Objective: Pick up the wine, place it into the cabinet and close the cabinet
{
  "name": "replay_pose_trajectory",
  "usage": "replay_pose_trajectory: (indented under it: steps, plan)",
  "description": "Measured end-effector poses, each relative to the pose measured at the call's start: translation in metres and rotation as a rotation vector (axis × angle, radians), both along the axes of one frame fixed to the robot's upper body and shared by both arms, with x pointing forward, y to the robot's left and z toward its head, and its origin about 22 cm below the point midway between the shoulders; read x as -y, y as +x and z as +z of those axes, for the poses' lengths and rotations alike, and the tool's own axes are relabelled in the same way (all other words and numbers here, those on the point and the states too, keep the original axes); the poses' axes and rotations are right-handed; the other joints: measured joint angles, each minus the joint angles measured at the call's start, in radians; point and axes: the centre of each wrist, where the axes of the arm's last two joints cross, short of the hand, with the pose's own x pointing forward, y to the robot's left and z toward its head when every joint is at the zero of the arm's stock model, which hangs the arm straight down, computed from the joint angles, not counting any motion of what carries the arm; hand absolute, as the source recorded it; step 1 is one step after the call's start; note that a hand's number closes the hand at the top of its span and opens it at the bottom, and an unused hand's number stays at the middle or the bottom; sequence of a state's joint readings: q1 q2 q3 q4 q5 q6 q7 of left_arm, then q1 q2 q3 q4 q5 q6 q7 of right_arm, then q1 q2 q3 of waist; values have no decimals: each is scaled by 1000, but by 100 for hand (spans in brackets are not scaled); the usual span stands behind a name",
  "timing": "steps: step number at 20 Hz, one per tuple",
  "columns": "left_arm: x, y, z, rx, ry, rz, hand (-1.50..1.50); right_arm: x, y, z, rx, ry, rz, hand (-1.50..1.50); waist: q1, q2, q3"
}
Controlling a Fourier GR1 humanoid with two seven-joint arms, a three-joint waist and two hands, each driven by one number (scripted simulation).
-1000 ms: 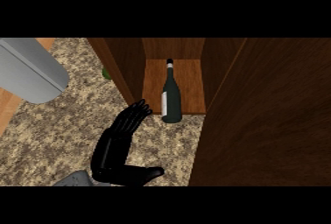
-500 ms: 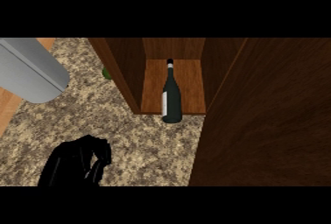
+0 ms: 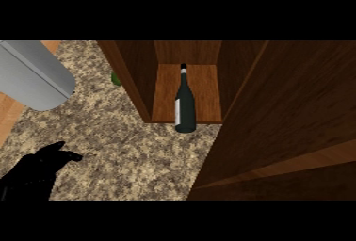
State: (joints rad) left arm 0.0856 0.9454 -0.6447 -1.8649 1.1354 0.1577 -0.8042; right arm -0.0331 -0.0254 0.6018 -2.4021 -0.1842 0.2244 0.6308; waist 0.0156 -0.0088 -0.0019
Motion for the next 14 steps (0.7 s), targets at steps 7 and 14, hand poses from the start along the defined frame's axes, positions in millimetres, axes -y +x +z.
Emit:
replay_pose_trajectory:
  steps: [7, 14]
  plan:
    - [-49, -11, 2, -5, -10, 72, -150, -36, -13, 7, 8, -68, 12, 150, 16, -4, -2]
    - [-84, -20, 5, -3, 1, 103, -150, -45, -15, 12, 69, -68, -56, 150, 30, -4, -3]
